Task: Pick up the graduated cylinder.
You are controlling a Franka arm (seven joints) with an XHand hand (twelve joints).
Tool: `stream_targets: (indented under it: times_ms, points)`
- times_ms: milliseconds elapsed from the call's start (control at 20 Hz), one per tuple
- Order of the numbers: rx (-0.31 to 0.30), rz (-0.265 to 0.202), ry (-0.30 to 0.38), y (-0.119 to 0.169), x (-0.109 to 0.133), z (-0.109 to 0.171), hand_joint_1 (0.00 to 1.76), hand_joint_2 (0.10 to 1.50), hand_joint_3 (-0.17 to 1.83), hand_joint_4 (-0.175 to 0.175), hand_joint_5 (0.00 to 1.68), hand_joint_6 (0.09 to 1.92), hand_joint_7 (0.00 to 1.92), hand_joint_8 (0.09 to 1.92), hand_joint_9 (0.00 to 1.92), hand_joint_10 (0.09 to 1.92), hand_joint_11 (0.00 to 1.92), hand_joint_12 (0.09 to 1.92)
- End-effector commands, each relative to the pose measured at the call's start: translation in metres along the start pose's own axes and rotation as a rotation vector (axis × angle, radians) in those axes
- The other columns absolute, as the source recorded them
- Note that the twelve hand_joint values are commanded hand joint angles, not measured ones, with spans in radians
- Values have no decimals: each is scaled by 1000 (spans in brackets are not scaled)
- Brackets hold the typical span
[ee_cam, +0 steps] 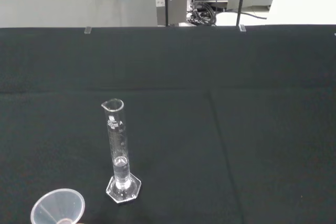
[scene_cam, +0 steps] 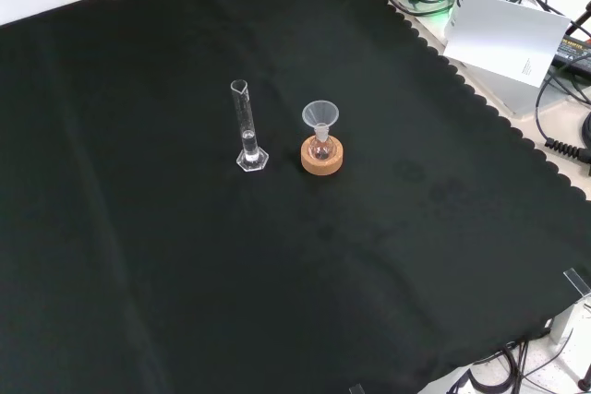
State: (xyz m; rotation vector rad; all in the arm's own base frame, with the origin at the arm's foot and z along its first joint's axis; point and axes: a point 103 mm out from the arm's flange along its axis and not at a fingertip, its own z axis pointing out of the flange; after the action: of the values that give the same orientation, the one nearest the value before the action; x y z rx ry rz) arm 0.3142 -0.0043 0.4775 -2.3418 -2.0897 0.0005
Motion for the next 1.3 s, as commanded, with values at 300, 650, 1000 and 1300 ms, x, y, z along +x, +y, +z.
stream_targets:
  times_ms: [300,650,1000,1300]
  points:
    - [45,53,23,36,-19,59,0,1348,52,-23,245,87,8,426,194,699,115,1386]
    - [48,30,66,71,-35,103,0,1341,49,-31,259,87,50,460,237,708,141,1393]
    - [36,-17,111,117,-42,139,22,1328,45,-36,283,87,82,542,298,709,175,1390]
    - [6,-47,190,148,-43,171,67,1316,40,-43,311,87,114,590,340,714,202,1389]
